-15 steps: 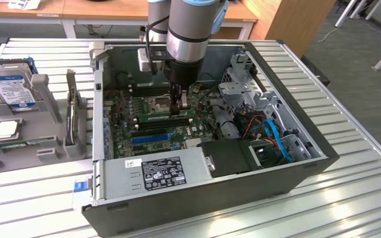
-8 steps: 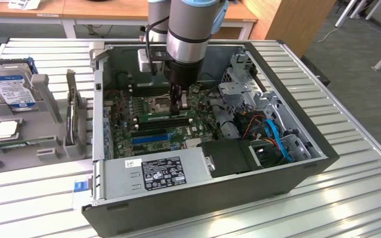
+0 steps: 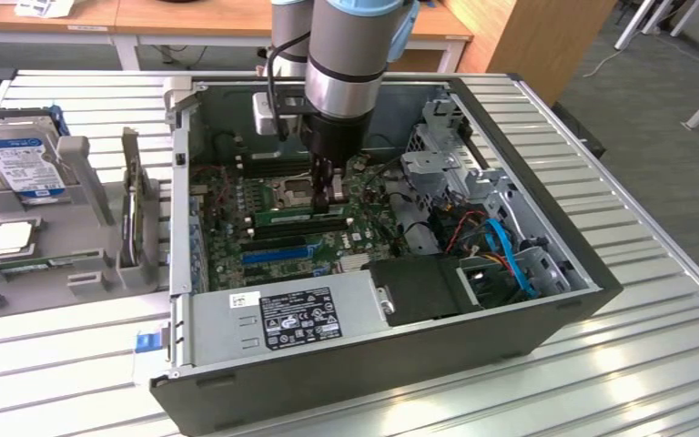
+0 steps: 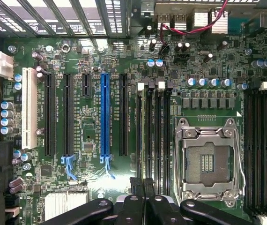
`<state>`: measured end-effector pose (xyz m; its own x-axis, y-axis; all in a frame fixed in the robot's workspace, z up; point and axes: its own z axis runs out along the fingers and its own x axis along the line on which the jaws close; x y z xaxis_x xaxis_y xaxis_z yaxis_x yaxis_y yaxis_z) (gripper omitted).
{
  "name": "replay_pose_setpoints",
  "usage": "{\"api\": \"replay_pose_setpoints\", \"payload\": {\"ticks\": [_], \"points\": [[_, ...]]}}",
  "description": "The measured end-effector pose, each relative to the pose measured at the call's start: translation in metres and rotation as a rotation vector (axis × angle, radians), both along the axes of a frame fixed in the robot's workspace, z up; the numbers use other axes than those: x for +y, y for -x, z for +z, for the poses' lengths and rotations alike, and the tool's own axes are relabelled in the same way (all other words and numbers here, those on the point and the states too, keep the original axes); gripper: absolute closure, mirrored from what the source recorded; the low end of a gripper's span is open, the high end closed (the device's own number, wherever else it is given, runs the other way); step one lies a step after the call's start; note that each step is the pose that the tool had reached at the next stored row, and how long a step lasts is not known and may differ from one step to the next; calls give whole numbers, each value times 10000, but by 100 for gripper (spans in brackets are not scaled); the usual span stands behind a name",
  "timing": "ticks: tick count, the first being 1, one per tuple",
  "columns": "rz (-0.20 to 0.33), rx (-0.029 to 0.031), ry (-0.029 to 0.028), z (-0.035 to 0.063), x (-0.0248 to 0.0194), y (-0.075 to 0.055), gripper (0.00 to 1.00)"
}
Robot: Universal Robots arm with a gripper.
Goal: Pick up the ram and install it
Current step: 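Insert the ram into the slot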
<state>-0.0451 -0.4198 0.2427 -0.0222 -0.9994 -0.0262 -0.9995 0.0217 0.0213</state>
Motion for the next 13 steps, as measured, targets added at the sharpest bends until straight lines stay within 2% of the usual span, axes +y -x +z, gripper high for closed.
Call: {"api": "replay_pose_setpoints", "payload": {"ticks": [13], "points": [[0,-2,-6,-14,8,20,89]]}}
